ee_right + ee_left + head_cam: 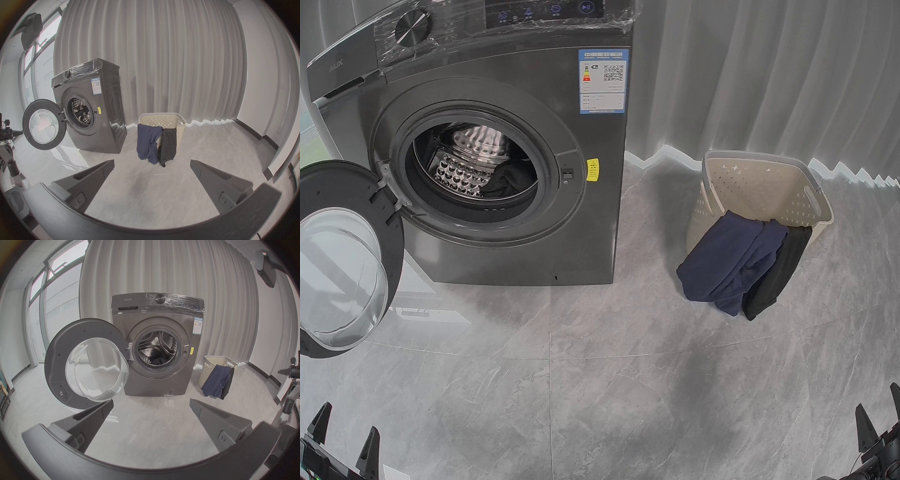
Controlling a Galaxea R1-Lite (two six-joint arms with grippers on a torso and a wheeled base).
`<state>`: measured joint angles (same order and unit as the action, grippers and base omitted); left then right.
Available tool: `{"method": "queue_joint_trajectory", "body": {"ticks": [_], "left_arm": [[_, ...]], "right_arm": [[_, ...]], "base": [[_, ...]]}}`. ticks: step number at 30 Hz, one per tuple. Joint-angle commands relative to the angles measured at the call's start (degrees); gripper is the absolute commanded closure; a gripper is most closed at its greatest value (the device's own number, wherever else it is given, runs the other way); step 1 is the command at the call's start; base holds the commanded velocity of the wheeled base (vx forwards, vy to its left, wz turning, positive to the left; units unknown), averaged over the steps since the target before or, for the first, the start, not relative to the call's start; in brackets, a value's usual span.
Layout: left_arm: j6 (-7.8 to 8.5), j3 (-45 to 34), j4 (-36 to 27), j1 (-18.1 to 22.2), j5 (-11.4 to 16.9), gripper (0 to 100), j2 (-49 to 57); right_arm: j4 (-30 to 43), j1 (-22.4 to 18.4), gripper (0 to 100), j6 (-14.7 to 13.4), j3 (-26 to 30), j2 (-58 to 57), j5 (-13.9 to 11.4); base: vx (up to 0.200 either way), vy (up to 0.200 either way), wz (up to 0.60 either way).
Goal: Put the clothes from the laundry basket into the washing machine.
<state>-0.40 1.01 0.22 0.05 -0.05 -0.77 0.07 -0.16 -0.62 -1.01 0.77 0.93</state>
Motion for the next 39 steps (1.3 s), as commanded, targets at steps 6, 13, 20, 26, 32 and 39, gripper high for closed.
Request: {"method": "queue_joint_trajectory", "body": {"ticks": [6, 13, 20, 26, 32, 39], "left_arm": [[-0.3, -1.01, 0.04, 0.04, -0.04, 0, 0.5], [-0.39, -1.01, 0.04, 0.04, 0.22, 0, 0.5], [0.31, -1.01, 0.04, 0.04, 0.14, 0, 0.5], [-0.13, -1.01, 0.04, 0.04, 0.22, 0, 0.5], [-0.39, -1.01, 0.04, 0.04, 0.22, 0, 0.5], [-0.13, -1.01, 0.04, 0.04, 0.14, 0, 0.5]], "right_arm": [[0.01, -0.02, 0, 0.01, 1.01, -0.77, 0.04], [0.01, -0.02, 0, 0.01, 1.01, -0.77, -0.05], [0.01, -0.02, 0, 0.01, 1.01, -0.77, 0.04], [0.01, -0.02, 0, 0.01, 1.01, -0.77, -0.05], [0.01, -0.02, 0, 0.01, 1.01, -0.77, 0.04], [0.01, -0.02, 0, 0.01, 1.01, -0.77, -0.05]], "base": [[0.0, -0.2, 0.0], [0.0, -0.057, 0.0], [0.0, -0.086, 0.0], [0.0, -0.2, 0.0], [0.0, 0.0, 0.0], [0.0, -0.114, 0.0]]}}
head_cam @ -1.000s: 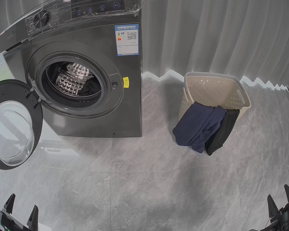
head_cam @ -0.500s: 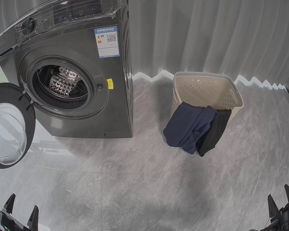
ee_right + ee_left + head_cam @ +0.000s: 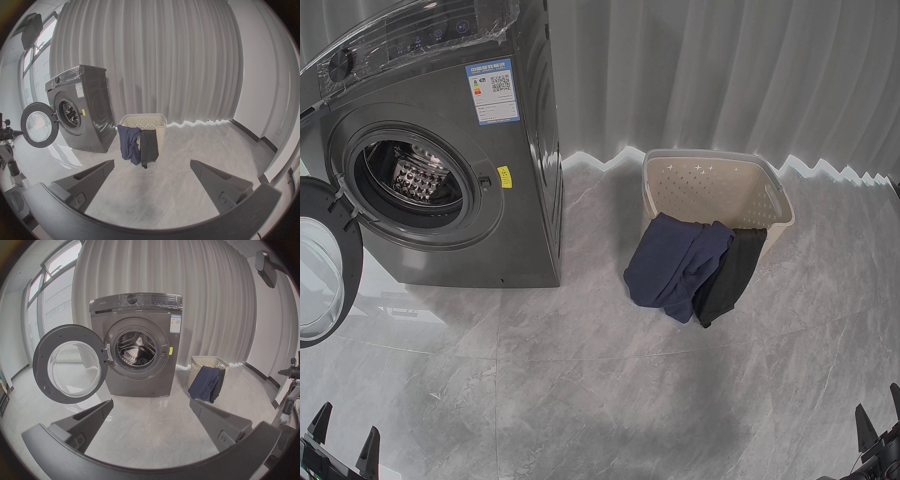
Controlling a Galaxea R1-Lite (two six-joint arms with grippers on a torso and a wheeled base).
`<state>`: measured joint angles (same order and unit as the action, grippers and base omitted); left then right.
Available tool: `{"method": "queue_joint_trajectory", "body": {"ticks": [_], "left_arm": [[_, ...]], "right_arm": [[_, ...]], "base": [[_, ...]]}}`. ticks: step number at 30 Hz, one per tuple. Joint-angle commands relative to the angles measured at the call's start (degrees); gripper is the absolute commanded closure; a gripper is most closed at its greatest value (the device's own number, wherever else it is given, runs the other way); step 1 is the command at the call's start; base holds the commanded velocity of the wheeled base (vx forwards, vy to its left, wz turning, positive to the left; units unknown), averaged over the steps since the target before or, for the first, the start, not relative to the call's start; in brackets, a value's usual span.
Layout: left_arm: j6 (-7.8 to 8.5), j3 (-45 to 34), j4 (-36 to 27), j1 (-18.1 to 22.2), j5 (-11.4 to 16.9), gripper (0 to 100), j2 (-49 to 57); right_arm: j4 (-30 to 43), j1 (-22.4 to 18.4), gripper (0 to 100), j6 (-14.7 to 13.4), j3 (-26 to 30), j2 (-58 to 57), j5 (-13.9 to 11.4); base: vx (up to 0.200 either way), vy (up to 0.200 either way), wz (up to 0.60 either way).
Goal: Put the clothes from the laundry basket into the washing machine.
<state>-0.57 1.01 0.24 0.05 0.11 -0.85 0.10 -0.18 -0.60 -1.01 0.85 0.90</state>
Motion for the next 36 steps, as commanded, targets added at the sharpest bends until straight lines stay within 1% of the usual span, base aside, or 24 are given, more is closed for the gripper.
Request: {"method": "queue_joint_trajectory", "body": {"ticks": [1, 2, 5, 11, 18, 19, 20, 21, 24, 32, 36], "left_arm": [[0.05, -1.01, 0.02, 0.04, -0.02, 0, 0.59], [0.22, -1.01, 0.02, 0.04, -0.02, 0, 0.59], [-0.13, -1.01, 0.02, 0.04, -0.11, 0, 0.59], [-0.13, -1.01, 0.02, 0.04, -0.02, 0, 0.59], [-0.13, -1.01, 0.02, 0.04, -0.11, 0, 0.59], [0.31, -1.01, 0.02, 0.04, -0.11, 0, 0.59], [0.31, -1.01, 0.02, 0.04, -0.11, 0, 0.59], [0.49, -1.01, 0.02, 0.04, -0.11, 0, 0.59], [0.22, -1.01, 0.02, 0.04, -0.11, 0, 0.59], [0.31, -1.01, 0.02, 0.04, -0.02, 0, 0.59], [0.4, -1.01, 0.02, 0.04, -0.02, 0, 0.59]], "right_arm": [[-0.01, 0.01, 0, -0.02, 1.01, -0.85, -0.02], [-0.01, 0.01, 0, -0.02, 1.01, -0.85, -0.02], [-0.01, 0.01, 0, -0.02, 1.01, -0.85, -0.02], [-0.01, 0.01, 0, -0.02, 1.01, -0.85, -0.02], [-0.01, 0.01, 0, -0.02, 1.01, -0.85, 0.06], [-0.01, 0.01, 0, -0.02, 1.01, -0.85, -0.02], [-0.01, 0.01, 0, -0.02, 1.01, -0.85, -0.02], [-0.01, 0.01, 0, -0.02, 1.01, -0.85, -0.02], [-0.01, 0.01, 0, -0.02, 1.01, -0.85, -0.02], [-0.01, 0.01, 0, -0.02, 1.01, -0.85, 0.06], [-0.01, 0.01, 0, -0.02, 1.01, -0.85, -0.02]], "base": [[0.0, -0.2, 0.0], [0.0, -0.2, 0.0], [0.0, -0.2, 0.0], [0.0, -0.2, 0.0], [0.0, 0.0, 0.0], [0.0, 0.0, 0.0], [0.0, 0.0, 0.0], [0.2, 0.0, 0.0], [0.2, 0.0, 0.0], [0.2, 0.0, 0.0], [0.0, 0.0, 0.0]]}}
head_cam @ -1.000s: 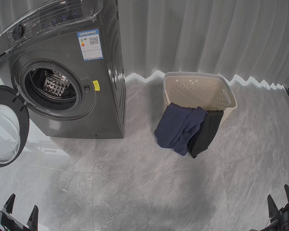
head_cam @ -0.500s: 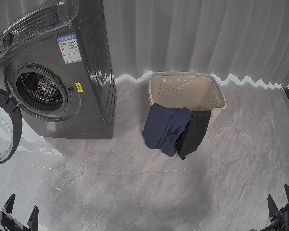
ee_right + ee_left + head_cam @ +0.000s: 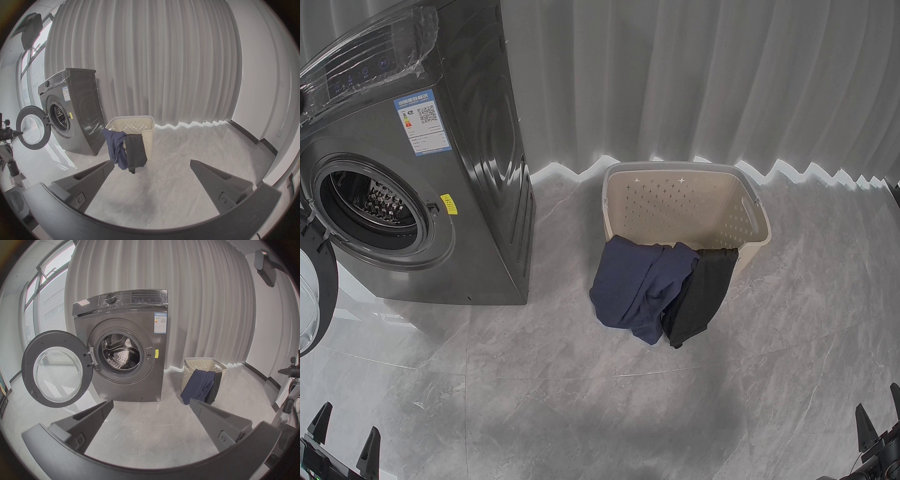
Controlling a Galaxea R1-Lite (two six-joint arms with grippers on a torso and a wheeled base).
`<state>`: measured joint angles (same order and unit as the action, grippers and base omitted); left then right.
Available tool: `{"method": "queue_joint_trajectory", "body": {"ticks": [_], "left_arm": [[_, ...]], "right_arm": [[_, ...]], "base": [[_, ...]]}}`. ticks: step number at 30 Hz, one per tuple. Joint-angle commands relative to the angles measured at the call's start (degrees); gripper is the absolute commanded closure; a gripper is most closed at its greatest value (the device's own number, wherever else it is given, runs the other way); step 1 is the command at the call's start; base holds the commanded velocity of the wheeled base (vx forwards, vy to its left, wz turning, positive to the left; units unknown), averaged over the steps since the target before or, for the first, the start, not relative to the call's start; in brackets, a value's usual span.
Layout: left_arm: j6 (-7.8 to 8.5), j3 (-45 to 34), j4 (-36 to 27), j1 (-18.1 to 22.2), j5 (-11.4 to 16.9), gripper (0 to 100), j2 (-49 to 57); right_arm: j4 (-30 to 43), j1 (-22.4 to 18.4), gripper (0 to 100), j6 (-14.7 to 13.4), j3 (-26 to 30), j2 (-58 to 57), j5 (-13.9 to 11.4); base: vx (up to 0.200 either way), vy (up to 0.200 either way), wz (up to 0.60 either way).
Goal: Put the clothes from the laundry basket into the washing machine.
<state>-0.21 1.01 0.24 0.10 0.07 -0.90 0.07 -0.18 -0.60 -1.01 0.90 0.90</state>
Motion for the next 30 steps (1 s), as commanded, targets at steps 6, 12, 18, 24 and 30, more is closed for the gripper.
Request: {"method": "queue_joint_trajectory", "body": {"ticks": [6, 12, 18, 24, 30], "left_arm": [[-0.23, -1.01, 0.02, -0.01, 0.01, 0, 0.64], [-0.41, -1.01, 0.02, -0.01, 0.01, 0, 0.64], [-0.67, -1.01, 0.02, -0.01, -0.07, 0, 0.64], [-0.58, -1.01, 0.02, -0.01, -0.07, 0, 0.64], [-0.5, -1.01, 0.02, -0.01, -0.07, 0, 0.64]], "right_arm": [[0.01, 0.01, 0, -0.02, 1.01, -0.9, 0.06], [0.01, 0.01, 0, -0.02, 1.01, -0.9, 0.06], [0.01, 0.01, 0, -0.02, 1.01, -0.9, -0.02], [0.01, 0.01, 0, -0.02, 1.01, -0.9, -0.02], [0.28, -0.08, 0, 0.16, 1.01, -0.9, -0.11]], "base": [[0.0, 0.0, 0.0], [0.0, 0.0, 0.0], [0.0, 0.0, 0.0], [0.0, -0.033, 0.0], [0.0, -0.2, 0.0]]}}
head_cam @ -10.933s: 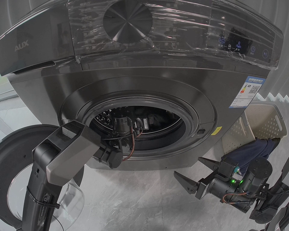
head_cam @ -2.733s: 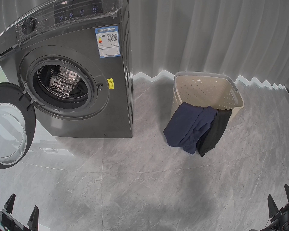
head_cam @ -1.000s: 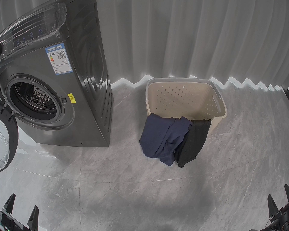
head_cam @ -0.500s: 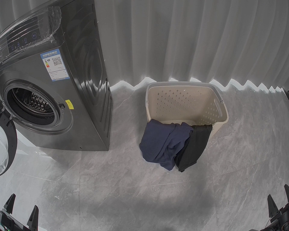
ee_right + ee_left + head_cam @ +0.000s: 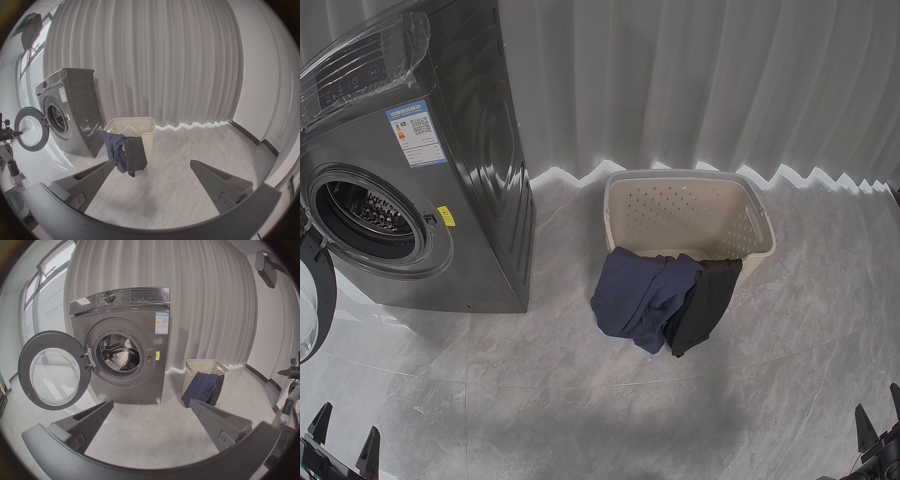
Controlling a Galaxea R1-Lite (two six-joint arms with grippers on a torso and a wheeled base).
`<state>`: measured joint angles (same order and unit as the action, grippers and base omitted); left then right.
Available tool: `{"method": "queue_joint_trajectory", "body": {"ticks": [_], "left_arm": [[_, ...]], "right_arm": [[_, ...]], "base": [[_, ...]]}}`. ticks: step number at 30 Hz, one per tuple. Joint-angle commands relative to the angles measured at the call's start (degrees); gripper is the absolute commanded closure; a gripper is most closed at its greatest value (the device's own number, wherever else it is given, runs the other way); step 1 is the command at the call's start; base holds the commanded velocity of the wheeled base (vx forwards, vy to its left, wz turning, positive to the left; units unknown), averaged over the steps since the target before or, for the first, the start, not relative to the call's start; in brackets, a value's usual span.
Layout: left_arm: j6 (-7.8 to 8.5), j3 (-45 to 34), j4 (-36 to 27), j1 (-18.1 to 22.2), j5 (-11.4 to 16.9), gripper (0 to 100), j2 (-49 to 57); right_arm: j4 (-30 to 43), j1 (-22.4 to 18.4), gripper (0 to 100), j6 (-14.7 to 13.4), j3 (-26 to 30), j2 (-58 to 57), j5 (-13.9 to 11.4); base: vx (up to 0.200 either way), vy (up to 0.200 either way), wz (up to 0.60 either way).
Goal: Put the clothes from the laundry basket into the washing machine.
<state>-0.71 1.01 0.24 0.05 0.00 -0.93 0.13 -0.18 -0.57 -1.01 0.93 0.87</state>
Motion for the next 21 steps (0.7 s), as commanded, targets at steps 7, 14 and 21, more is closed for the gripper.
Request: {"method": "queue_joint_trajectory", "body": {"ticks": [7, 14, 21], "left_arm": [[-0.17, -1.01, 0.02, 0.04, 0.0, 0, 0.66], [-0.08, -1.01, 0.02, 0.04, 0.18, 0, 0.66], [-0.08, -1.01, 0.02, 0.04, 0.09, 0, 0.66]], "right_arm": [[-0.05, -0.08, 0, 0.4, 1.01, -0.93, -0.69], [-0.13, -0.08, 0, 0.22, 1.01, -0.93, -0.6], [-0.13, -0.08, 0, 0.31, 1.01, -0.93, -0.6]], "base": [[0.0, -0.2, 0.0], [0.0, -0.029, 0.0], [0.114, 0.0, 0.0]]}}
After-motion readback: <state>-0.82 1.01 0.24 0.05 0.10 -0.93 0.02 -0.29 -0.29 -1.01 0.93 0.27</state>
